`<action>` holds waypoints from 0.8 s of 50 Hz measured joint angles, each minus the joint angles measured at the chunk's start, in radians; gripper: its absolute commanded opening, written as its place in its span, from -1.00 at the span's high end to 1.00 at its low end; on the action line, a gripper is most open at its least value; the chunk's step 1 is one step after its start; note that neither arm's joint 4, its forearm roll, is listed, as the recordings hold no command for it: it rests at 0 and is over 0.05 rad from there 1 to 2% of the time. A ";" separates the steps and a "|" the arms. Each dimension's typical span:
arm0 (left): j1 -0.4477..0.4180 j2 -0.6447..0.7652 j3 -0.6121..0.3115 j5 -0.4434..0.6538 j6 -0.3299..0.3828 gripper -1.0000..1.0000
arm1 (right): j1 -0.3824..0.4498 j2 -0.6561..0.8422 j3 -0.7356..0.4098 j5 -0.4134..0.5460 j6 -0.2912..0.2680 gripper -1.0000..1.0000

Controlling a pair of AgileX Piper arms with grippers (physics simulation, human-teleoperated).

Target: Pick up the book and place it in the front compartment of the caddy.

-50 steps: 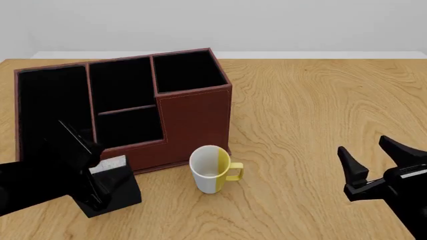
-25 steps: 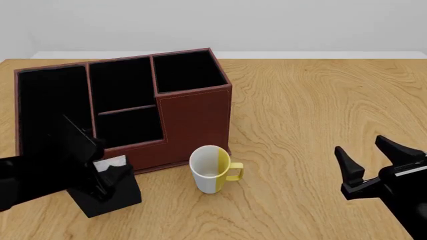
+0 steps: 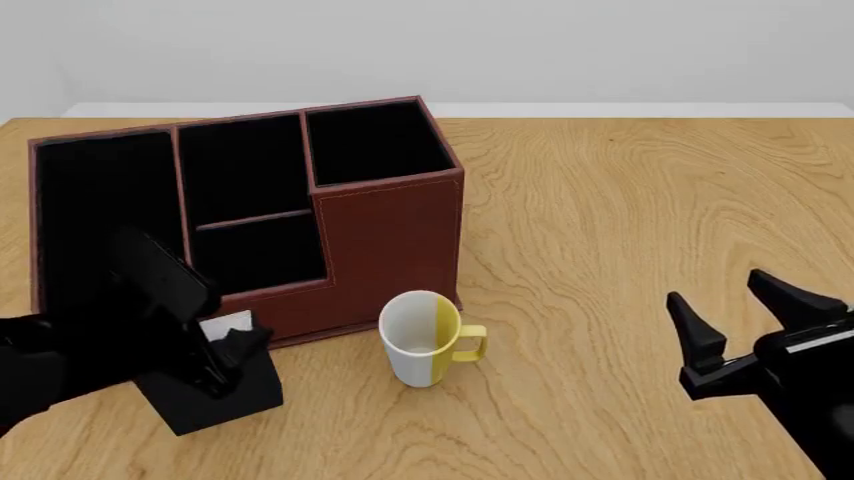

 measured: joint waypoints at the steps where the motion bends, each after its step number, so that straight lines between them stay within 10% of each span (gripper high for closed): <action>1: 0.000 0.002 0.001 -0.003 -0.001 -1.00 | 0.000 0.001 0.000 -0.001 0.000 -1.00; 40: -0.041 -0.024 0.086 -0.057 -0.073 -1.00 | -0.003 -0.012 0.000 0.007 0.007 -1.00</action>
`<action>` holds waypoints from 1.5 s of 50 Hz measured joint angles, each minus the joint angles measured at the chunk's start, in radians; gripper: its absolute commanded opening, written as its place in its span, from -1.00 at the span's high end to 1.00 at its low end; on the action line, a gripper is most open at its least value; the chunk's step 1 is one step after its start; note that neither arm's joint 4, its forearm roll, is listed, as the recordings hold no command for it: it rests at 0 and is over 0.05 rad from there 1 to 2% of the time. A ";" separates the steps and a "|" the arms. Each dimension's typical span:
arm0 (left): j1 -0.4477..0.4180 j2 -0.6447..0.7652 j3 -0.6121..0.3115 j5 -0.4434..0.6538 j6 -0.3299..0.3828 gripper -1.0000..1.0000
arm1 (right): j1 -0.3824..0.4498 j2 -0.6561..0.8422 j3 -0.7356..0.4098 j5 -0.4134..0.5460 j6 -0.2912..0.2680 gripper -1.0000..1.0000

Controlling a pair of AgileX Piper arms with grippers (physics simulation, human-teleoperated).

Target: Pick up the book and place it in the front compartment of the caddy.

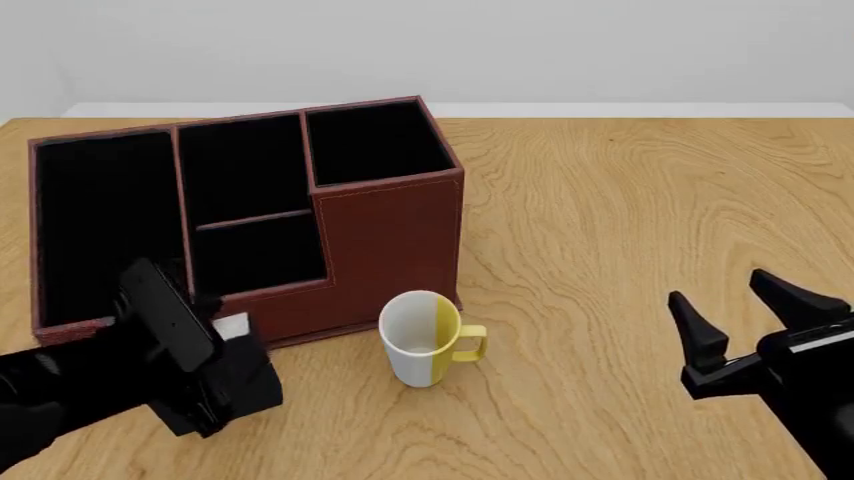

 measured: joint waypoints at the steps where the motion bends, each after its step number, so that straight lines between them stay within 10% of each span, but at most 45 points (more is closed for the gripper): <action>1: -0.003 -0.004 0.004 -0.001 -0.005 -1.00 | 0.000 -0.001 0.000 0.000 0.000 -1.00; 10: -0.052 -0.103 0.048 0.042 -0.076 -1.00 | 0.000 -0.011 0.000 0.007 0.001 -1.00; 11: -0.061 -0.124 0.054 0.056 -0.087 1.00 | 0.000 -0.013 0.000 0.009 0.001 -1.00; 29: -0.222 -0.640 0.105 0.524 -0.252 1.00 | 0.000 -0.091 0.000 0.068 0.002 -1.00; 40: -0.233 -0.709 0.102 0.576 -0.257 1.00 | -0.003 -0.140 0.001 0.104 0.007 -1.00; 60: -0.216 -0.674 -0.025 0.647 -0.154 1.00 | -0.009 -0.218 0.001 0.169 0.024 -1.00; 75: -0.216 -0.619 -0.295 0.855 0.033 1.00 | 0.002 -0.326 0.001 0.260 0.042 -1.00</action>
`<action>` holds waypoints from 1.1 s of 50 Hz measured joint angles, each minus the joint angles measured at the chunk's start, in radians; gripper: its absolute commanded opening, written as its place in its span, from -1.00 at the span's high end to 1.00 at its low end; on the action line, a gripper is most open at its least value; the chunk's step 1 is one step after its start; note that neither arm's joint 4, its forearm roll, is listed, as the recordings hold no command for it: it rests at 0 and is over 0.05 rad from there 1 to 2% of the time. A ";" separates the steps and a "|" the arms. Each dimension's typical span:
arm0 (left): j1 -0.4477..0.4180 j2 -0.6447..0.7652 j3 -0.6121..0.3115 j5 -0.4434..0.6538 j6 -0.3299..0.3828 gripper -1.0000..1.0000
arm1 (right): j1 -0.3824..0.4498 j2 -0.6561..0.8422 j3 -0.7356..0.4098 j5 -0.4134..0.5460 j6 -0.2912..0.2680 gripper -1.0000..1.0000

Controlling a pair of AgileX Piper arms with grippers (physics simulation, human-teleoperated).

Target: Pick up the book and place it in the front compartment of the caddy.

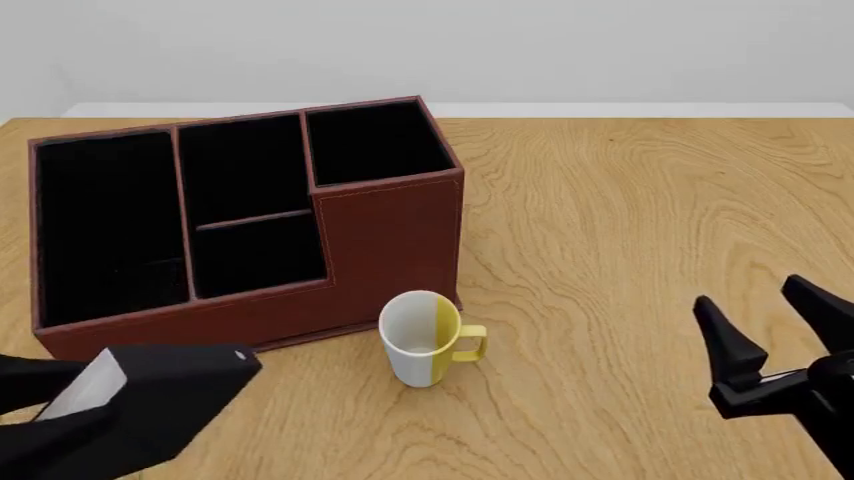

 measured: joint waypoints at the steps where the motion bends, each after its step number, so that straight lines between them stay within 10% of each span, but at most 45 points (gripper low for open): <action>1: 0.000 0.008 -0.020 0.013 0.014 1.00 | 0.000 -0.009 0.000 0.008 0.002 -1.00; 25: 0.007 0.271 -0.471 0.204 0.336 1.00 | 0.007 -0.205 0.000 0.175 0.034 -1.00; 55: 0.124 0.589 -0.782 0.225 0.676 1.00 | -0.012 -0.274 0.000 0.240 0.067 -1.00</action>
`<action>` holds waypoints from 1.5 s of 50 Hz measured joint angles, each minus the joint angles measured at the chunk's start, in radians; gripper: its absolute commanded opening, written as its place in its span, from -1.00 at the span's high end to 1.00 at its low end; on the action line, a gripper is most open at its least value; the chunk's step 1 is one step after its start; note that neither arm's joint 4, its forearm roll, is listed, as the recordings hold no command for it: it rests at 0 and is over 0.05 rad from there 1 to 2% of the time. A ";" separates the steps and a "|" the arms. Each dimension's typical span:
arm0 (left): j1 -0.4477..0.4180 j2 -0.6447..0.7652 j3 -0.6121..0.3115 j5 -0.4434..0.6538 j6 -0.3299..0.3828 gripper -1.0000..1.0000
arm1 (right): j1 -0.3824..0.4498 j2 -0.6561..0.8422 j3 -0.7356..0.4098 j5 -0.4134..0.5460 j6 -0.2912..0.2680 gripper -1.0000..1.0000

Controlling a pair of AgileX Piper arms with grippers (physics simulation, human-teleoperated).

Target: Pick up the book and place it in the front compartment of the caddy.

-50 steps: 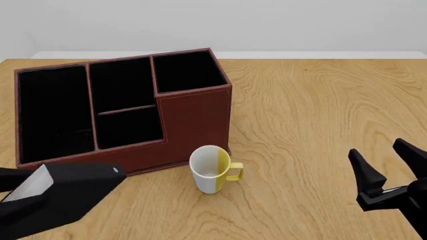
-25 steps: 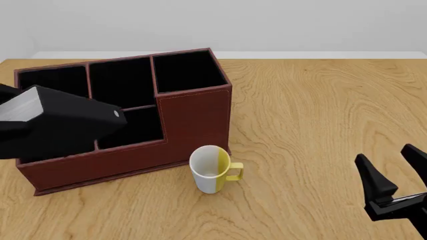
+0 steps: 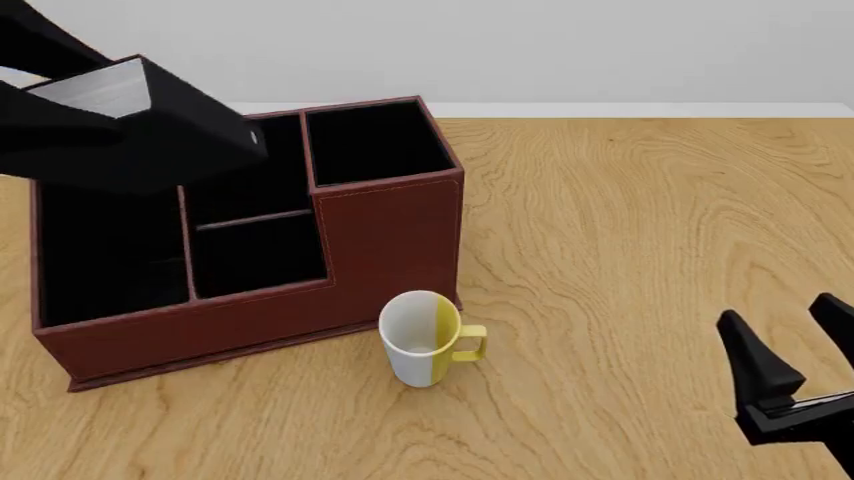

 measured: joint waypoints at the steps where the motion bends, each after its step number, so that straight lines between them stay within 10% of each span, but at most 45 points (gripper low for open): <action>1: 0.007 0.008 -0.007 0.000 0.008 1.00 | -0.001 -0.003 0.000 0.002 0.001 -1.00; 24: 0.119 0.171 -0.120 -0.006 0.093 1.00 | -0.017 -0.039 0.000 0.032 0.017 -1.00; 75: 0.214 0.400 -0.049 -0.227 0.132 1.00 | -0.045 -0.038 0.000 0.039 0.039 -1.00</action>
